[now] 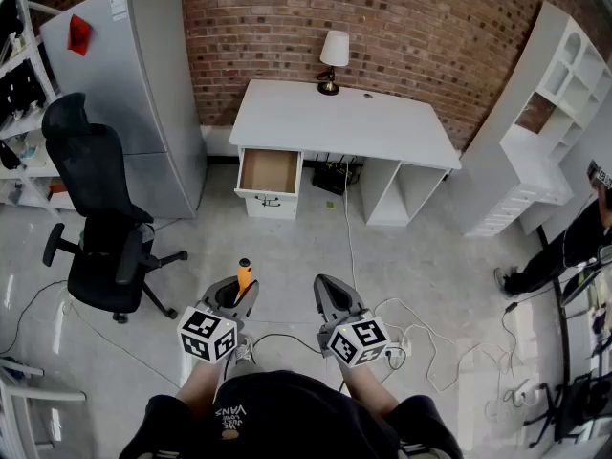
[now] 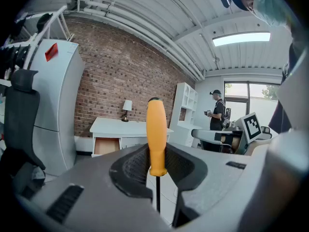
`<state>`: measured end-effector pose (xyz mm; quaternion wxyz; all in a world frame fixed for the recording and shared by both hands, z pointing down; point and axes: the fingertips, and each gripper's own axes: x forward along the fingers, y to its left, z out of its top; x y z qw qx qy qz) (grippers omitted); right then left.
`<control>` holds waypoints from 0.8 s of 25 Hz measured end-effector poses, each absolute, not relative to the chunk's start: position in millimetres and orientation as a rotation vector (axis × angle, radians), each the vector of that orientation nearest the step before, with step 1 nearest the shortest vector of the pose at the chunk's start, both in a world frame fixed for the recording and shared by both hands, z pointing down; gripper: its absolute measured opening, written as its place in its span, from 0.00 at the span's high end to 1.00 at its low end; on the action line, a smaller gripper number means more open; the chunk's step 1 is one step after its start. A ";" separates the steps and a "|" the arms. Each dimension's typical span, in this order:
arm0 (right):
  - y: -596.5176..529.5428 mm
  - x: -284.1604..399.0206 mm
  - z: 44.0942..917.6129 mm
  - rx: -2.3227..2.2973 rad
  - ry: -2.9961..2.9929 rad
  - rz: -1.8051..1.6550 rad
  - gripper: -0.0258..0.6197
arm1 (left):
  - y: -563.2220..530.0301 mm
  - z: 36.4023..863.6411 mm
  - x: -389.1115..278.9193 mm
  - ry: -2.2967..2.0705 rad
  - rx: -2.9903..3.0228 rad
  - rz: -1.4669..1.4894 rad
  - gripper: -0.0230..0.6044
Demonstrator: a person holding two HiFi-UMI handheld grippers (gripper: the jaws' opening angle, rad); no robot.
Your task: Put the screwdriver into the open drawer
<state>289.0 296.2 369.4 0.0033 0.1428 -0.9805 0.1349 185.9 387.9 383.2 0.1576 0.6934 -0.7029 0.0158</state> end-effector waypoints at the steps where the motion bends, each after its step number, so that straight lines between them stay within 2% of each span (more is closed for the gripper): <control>1: 295.3 289.4 369.3 0.446 -3.075 0.423 0.97 | 387.4 383.3 186.3 -2.015 1.981 0.047 0.84; 12: 290.5 281.0 376.4 0.411 -3.105 0.444 0.97 | 381.2 397.4 179.4 -2.007 1.964 0.042 0.84; 20: 268.4 229.2 382.0 0.525 -3.053 0.431 0.97 | 345.9 405.0 121.8 -1.913 2.031 0.039 0.84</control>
